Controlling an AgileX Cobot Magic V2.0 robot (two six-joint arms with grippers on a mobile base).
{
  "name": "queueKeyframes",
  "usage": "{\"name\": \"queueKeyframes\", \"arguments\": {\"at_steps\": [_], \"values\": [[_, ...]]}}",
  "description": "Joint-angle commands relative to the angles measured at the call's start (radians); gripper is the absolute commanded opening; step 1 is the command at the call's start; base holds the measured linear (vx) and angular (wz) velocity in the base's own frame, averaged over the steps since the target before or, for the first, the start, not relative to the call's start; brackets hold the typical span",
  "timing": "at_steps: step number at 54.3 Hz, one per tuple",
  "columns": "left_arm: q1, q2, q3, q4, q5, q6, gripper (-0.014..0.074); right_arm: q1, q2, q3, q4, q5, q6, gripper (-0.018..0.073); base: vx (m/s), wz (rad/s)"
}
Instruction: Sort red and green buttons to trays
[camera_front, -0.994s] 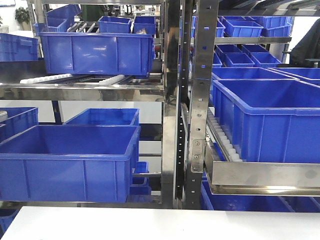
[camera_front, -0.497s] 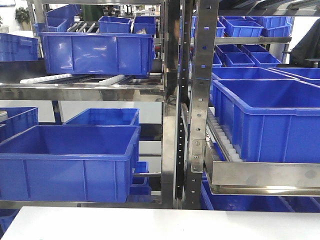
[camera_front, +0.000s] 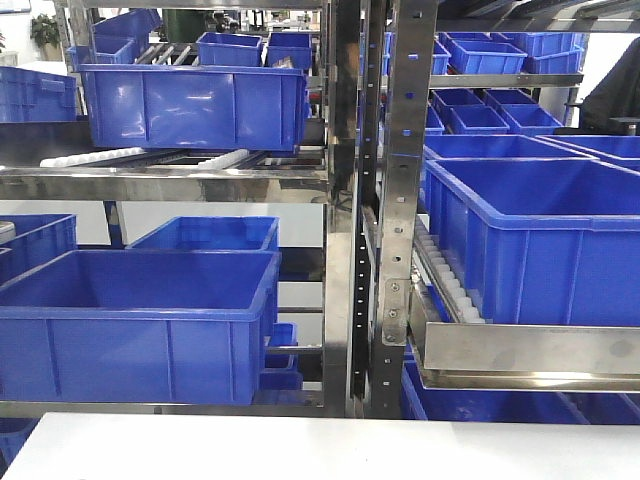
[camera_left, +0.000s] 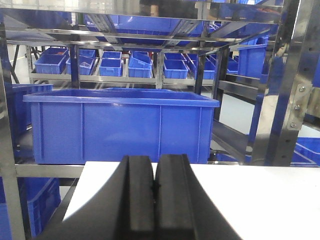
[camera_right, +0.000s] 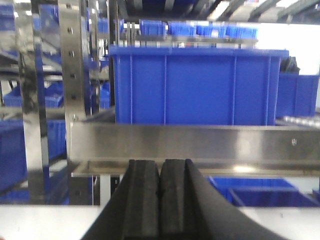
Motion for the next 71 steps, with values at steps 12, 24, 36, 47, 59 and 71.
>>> {"name": "queueKeyframes", "arguments": {"at_steps": [12,24,36,47,59,71], "values": [[0.0,-0.005,-0.037,-0.029,-0.326,-0.043,0.002,-0.005,-0.009,-0.047,-0.001,-0.135,0.1,-0.0009,0.0,0.0],[0.0,0.047,-0.235,-0.025,-0.131,0.007,0.0024,-0.005,0.037,-0.298,-0.141,0.158,0.095,-0.0009,0.0,0.0],[0.0,0.247,-0.389,-0.026,-0.082,0.078,0.0043,-0.007,0.212,-0.428,-0.271,0.202,0.102,-0.0004,0.0,0.0],[0.0,0.415,-0.388,-0.026,-0.053,0.088,0.0134,-0.007,0.383,-0.432,-0.266,0.208,0.103,0.0023,0.0,0.0],[0.0,0.564,-0.388,-0.026,-0.053,0.087,0.0332,-0.007,0.569,-0.432,-0.266,0.145,0.103,0.0154,0.0,0.0],[0.0,0.734,-0.388,-0.028,-0.093,0.087,0.0507,-0.007,0.776,-0.432,-0.259,-0.047,0.104,0.0411,0.0,0.0]]}}
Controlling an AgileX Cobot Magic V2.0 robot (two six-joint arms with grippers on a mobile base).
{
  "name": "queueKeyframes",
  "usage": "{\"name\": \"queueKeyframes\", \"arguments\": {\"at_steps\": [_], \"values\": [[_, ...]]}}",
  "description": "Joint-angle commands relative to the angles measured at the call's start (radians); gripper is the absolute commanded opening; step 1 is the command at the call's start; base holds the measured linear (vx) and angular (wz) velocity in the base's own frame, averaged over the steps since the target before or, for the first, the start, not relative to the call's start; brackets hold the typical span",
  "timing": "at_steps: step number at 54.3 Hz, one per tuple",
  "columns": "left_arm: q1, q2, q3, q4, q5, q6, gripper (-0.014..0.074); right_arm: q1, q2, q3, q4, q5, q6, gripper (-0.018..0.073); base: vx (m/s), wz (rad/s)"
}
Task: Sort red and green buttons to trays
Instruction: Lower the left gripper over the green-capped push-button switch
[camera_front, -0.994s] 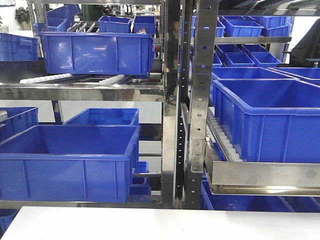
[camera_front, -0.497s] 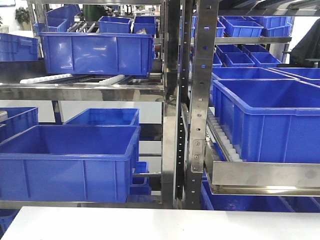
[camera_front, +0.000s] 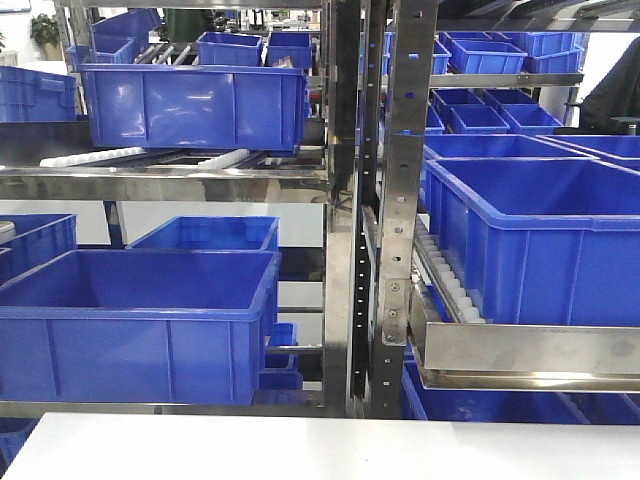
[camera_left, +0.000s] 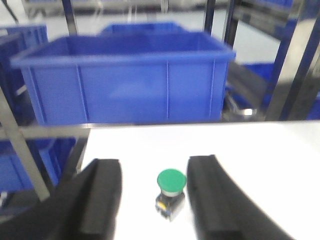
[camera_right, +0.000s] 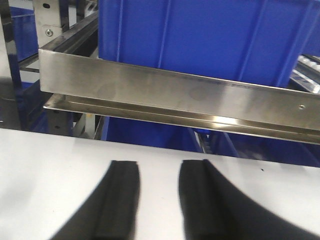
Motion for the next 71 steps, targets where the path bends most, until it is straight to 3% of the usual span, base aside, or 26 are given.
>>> {"name": "queueKeyframes", "arguments": {"at_steps": [1,9,18,28,40,44,71], "values": [[0.0,0.058,-0.029,-0.012,-0.122,-0.001,0.0512,-0.007,0.067,-0.034,-0.007,-0.172,0.002,0.0423,0.0,0.0],[0.0,0.183,-0.029,-0.014,-0.183,0.0,0.0516,-0.005,0.186,-0.034,0.022,-0.288,0.063,0.0456,0.0,0.0],[0.0,0.358,-0.029,-0.012,-0.192,0.01,0.0516,-0.005,0.271,-0.034,-0.07,-0.38,0.082,0.0456,0.0,0.0],[0.0,0.558,-0.067,-0.01,-0.245,0.011,0.0516,-0.005,0.306,-0.034,-0.17,-0.377,0.083,0.0456,0.0,0.0],[-0.001,0.762,-0.214,0.096,-0.256,0.011,0.0516,-0.005,0.307,-0.034,-0.171,-0.375,0.083,0.0456,0.0,0.0],[-0.001,0.81,-0.257,0.099,-0.256,0.011,0.0516,-0.005,0.307,-0.034,-0.171,-0.372,0.083,0.0456,0.0,0.0],[-0.002,0.932,-0.359,0.098,-0.245,-0.046,0.0516,-0.005,0.307,-0.034,-0.171,-0.295,0.083,0.0456,0.0,0.0]]}}
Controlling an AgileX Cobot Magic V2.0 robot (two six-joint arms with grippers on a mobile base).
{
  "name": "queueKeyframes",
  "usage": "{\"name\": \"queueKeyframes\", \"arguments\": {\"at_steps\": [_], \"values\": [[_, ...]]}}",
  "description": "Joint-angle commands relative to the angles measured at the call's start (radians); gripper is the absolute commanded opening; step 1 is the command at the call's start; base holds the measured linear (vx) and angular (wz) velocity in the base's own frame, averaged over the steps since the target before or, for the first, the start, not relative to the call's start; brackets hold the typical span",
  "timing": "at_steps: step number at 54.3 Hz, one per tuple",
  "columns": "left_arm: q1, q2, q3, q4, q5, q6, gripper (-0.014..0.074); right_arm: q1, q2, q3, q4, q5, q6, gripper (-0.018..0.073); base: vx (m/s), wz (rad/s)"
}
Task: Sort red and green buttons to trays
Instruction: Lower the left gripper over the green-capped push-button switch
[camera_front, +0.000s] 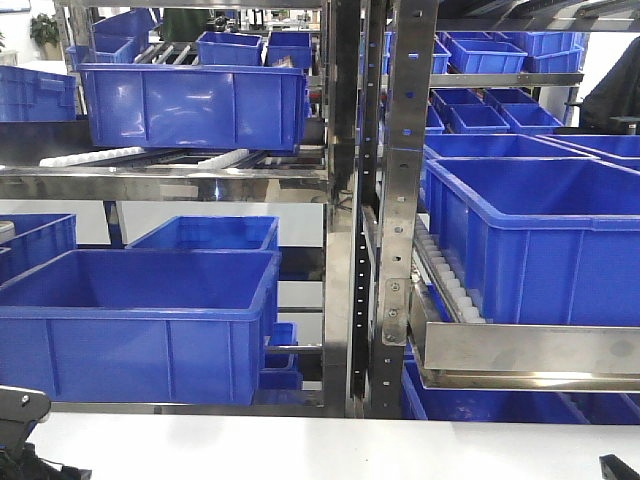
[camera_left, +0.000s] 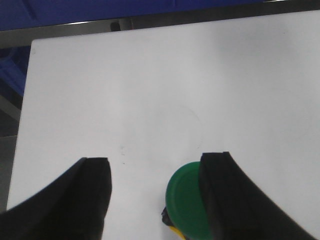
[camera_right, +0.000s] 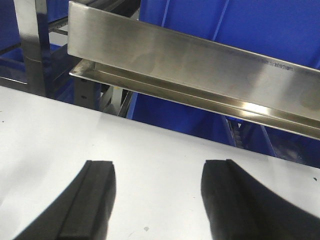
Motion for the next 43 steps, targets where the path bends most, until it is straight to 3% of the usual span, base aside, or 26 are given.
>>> {"name": "queueKeyframes", "arguments": {"at_steps": [1,11,37,43], "values": [[-0.002,-0.022,-0.029,0.001,-0.054,-0.016,0.0516,-0.005,-0.008,-0.032,-0.001,-0.064,0.002,0.0456,0.0,0.0],[-0.002,-0.022,-0.029,0.001,-0.055,-0.091,0.0516,-0.005,-0.008,-0.032,-0.001,-0.063,0.002,0.0456,0.0,0.0],[-0.002,-0.145,-0.025,-0.007,-0.065,-0.127,0.0516,-0.005,-0.008,-0.032,-0.001,-0.017,0.002,0.0456,0.0,0.0],[-0.002,-0.191,0.018,-0.007,-0.134,-0.164,0.0516,-0.005,-0.008,-0.032,-0.001,-0.015,0.002,0.0456,0.0,0.0]]}}
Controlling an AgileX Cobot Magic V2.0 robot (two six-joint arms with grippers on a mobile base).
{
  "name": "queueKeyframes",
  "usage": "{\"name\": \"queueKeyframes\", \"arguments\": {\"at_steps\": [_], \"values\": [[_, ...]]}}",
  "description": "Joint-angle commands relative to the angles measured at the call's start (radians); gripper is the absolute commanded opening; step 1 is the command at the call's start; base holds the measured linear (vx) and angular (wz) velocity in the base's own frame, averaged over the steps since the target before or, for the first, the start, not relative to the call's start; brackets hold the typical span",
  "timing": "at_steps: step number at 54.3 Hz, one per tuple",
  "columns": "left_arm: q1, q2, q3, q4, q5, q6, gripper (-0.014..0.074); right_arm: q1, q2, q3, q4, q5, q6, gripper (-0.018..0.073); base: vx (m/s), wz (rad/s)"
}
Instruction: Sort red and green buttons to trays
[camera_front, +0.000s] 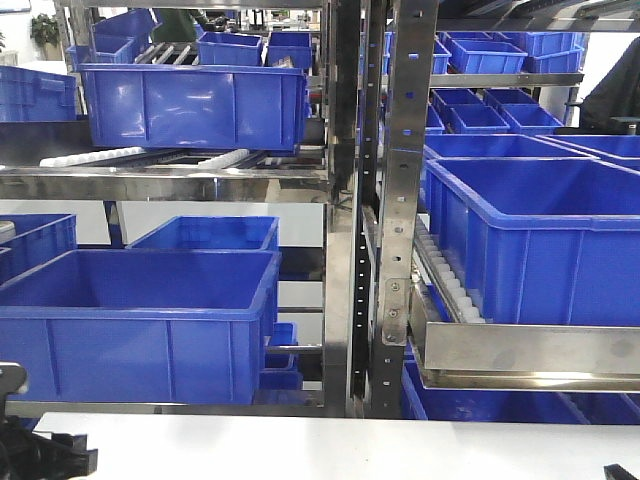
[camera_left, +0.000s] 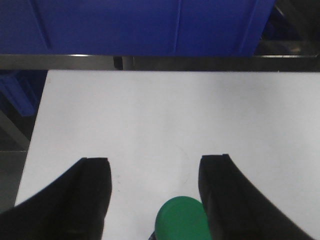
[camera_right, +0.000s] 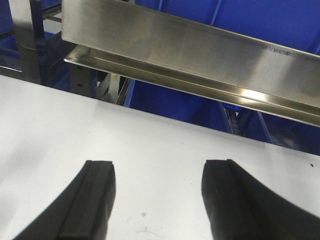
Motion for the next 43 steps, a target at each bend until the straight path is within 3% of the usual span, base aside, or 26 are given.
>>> {"name": "queueKeyframes", "arguments": {"at_steps": [1,12,23,27,36,43], "values": [[-0.002,-0.072,0.02,-0.008,-0.131,-0.044,0.0516,-0.005,-0.008,-0.032,-0.001,-0.061,0.001,0.0456,0.0,0.0],[-0.002,-0.081,0.228,0.047,-0.406,-0.07,0.0516,-0.005,-0.008,-0.032,-0.001,-0.061,0.001,0.0456,0.0,0.0],[-0.001,-0.003,0.366,0.209,-0.683,0.06,0.0516,-0.005,-0.008,-0.032,-0.001,-0.062,0.0,0.0456,0.0,0.0],[-0.001,0.037,0.371,0.186,-0.701,0.08,0.0516,-0.005,-0.008,-0.032,-0.001,-0.062,0.0,0.0456,0.0,0.0],[-0.001,0.11,0.371,0.022,-0.72,0.08,0.0526,-0.005,-0.008,-0.032,-0.001,-0.062,0.0,0.0456,0.0,0.0],[-0.001,0.141,0.371,0.065,-0.767,0.08,0.0537,-0.005,-0.008,-0.032,-0.001,-0.062,0.0,0.0456,0.0,0.0]]}}
